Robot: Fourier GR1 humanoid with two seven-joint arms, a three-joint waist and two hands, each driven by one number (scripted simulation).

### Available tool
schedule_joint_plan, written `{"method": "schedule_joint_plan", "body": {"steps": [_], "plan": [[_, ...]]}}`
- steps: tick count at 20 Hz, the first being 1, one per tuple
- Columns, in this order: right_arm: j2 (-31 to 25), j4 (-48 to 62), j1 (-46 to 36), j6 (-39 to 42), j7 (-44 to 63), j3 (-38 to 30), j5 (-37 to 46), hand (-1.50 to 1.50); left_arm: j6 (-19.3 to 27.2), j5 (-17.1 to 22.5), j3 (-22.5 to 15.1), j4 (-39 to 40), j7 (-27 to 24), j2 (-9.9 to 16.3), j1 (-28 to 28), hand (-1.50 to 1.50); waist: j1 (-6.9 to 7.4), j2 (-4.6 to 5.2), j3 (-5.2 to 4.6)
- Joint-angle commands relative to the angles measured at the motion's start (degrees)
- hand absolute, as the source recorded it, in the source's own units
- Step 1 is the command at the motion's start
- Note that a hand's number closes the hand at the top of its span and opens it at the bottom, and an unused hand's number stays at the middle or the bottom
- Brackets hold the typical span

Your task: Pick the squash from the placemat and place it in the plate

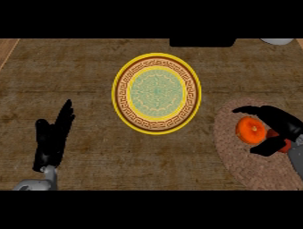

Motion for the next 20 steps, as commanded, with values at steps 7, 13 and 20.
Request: {"method": "schedule_joint_plan", "body": {"steps": [7,13,20], "plan": [[1.0,3.6,-0.5,-7.5,-8.1,-1.1,6.6,1.5,-1.8,-1.5,2.0,0.9,-0.4,-0.5,0.1,0.0,-0.06,-0.03,-0.01],[1.8,7.9,-4.8,-17.5,-6.5,-6.4,7.7,1.5,-0.5,-2.8,0.2,-1.9,2.2,-1.9,0.2,0.0,0.3,0.05,0.02],[26.5,0.1,-14.5,-26.5,28.0,3.0,17.7,1.5,-2.3,-2.8,-1.1,0.3,1.2,-1.7,-2.4,0.0,5.69,0.23,-0.45]]}}
